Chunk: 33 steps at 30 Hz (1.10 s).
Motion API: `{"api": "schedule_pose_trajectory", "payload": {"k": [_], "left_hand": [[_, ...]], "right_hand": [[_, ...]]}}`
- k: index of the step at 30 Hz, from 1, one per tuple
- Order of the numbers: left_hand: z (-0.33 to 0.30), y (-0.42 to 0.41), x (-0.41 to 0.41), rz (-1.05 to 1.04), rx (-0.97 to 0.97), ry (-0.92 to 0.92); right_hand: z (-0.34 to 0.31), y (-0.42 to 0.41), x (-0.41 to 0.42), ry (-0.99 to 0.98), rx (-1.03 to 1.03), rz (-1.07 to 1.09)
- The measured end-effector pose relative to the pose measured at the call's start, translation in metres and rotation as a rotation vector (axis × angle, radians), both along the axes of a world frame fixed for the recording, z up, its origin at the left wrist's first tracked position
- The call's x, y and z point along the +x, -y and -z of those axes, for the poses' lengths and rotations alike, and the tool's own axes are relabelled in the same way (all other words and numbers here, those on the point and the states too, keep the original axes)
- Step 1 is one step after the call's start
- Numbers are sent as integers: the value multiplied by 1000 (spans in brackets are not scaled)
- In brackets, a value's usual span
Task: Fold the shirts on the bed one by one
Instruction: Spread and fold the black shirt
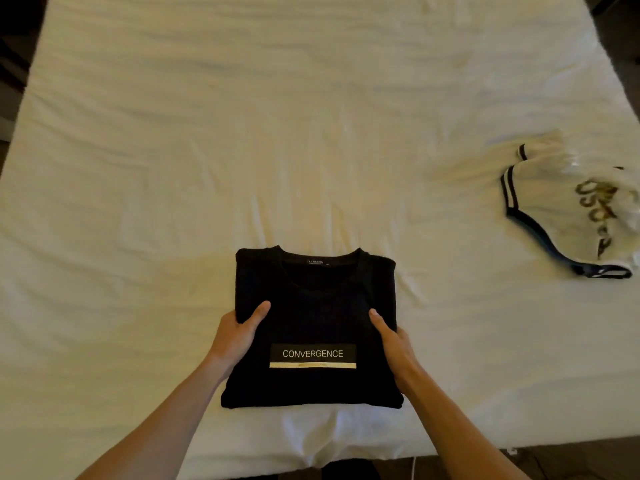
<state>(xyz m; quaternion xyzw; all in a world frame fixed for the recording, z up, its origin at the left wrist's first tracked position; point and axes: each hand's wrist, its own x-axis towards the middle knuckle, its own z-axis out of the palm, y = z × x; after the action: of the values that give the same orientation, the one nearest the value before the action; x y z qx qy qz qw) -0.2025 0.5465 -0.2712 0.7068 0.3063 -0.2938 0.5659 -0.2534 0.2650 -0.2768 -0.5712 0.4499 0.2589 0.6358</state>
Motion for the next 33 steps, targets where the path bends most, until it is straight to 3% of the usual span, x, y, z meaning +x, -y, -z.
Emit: {"api": "schedule_pose_trajectory", "payload": {"k": [3,7,14,20,26,33], "left_hand": [[-56,2,25,52,9,61],[-176,12,87,83,25,226],[-456,31,178,72,53,595],[-660,29,197,-4,82,829],[-771,-4,175,46,141,910],[-826,-57,124,12,157,981]], "right_hand": [[-55,4,27,73,-44,-27],[-174,18,92,239,-88,-86],[-458,47,200,591,-256,-204],[-672,49,226,847,-332,-213],[-778,29,212,980,-339,-248],[-831,-25,180,1061,-340,-305]]}}
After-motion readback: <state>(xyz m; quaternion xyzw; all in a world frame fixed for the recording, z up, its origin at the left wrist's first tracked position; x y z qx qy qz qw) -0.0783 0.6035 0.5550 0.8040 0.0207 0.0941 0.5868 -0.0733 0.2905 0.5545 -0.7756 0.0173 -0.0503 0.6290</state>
